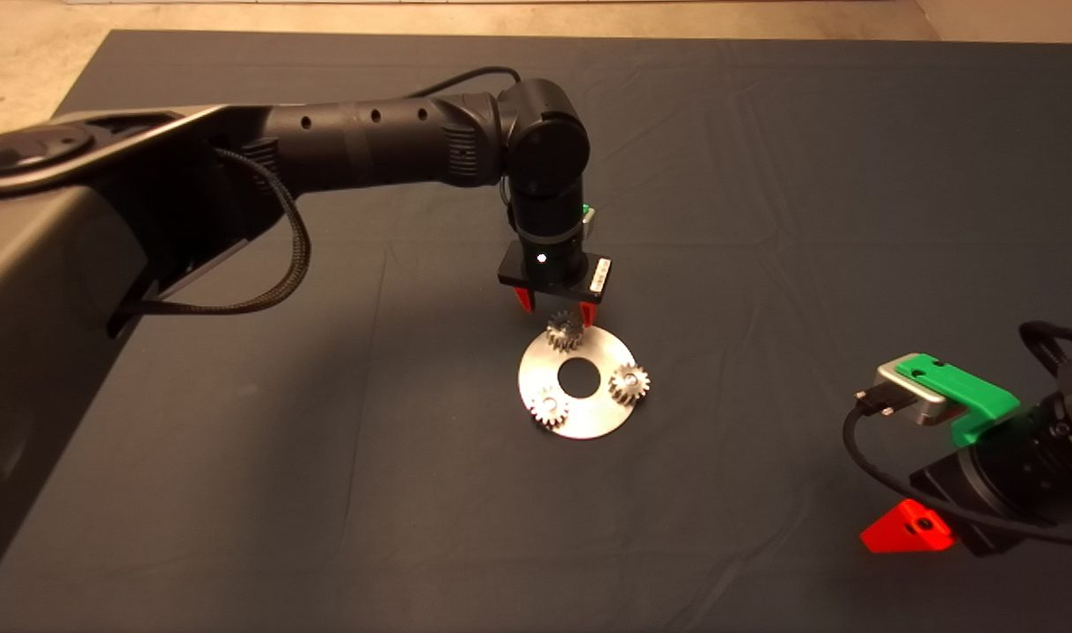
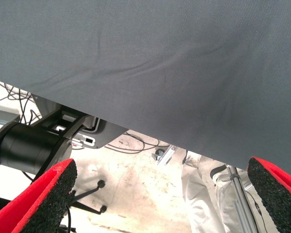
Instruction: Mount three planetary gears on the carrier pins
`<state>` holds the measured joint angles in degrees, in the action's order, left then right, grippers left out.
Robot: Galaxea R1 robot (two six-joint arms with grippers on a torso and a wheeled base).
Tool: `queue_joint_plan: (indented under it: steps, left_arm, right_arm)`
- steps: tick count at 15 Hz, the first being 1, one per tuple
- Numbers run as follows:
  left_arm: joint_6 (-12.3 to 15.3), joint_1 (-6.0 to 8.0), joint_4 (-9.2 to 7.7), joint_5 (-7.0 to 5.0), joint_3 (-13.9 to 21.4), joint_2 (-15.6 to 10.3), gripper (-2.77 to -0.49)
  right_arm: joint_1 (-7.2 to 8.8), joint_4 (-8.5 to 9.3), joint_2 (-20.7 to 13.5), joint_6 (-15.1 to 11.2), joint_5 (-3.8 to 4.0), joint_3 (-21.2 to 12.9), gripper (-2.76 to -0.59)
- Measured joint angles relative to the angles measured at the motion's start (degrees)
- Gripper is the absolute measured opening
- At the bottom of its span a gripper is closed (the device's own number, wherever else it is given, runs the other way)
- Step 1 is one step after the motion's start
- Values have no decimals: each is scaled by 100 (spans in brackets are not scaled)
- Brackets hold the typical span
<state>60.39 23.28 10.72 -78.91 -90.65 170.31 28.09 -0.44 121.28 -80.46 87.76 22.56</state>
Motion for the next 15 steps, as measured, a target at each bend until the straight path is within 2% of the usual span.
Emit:
queue_joint_plan:
  steps: [2,5,6,8,9,11,12,15]
  left_arm:
    - [0,92,-18,-4,0,0,-150]
    - [0,494,-46,-11,-33,-2,-133]
    - [2,585,-57,-13,-45,-2,-123]
    - [2,649,-96,-111,-55,-2,-122]
    - [5,645,-111,-236,-65,-2,-122]
    - [41,647,-112,-686,-74,-16,-108]
    - [88,645,-112,-799,-73,-33,-107]
    - [386,647,-104,-816,96,-68,-107]
  right_arm:
    - [0,0,0,-2,0,0,-74]
    - [0,0,-1,-2,-2,0,-74]
    - [0,0,-1,-2,0,0,-74]
    - [0,0,-1,0,0,0,-74]
    - [0,0,-1,-1,-2,0,-74]
    - [0,0,-1,-2,-2,0,-74]
    - [0,0,-6,-1,2,0,-74]
    - [2,2,-11,-19,2,0,-74]
